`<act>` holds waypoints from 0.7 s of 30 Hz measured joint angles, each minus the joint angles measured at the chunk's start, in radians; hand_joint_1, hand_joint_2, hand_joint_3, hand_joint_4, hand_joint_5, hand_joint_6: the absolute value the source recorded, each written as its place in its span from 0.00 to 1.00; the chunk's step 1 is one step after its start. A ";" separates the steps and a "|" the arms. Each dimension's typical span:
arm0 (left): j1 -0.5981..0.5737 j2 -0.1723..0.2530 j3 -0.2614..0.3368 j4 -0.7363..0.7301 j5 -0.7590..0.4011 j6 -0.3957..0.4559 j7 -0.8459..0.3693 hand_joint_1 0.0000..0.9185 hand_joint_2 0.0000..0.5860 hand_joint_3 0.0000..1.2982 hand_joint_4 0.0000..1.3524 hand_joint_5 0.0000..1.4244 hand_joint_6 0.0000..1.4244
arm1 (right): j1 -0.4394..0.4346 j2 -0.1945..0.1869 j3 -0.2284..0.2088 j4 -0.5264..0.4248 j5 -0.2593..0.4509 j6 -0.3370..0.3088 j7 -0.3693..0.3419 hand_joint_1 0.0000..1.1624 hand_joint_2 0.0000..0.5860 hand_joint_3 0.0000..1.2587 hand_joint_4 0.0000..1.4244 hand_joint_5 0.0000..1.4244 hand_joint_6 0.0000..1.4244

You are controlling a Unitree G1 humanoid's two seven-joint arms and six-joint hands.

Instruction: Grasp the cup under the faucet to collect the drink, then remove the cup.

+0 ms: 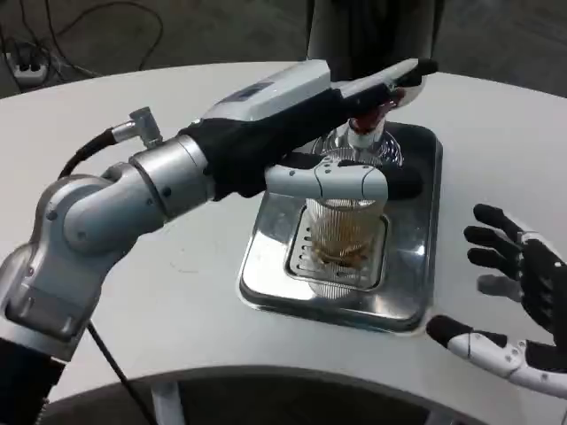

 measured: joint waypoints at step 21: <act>-0.036 -0.002 -0.030 0.054 0.011 -0.011 0.018 0.00 0.11 0.00 0.02 0.08 0.03 | -0.306 0.167 0.108 0.411 -0.170 -0.101 -0.243 0.77 0.25 0.08 0.11 0.12 0.18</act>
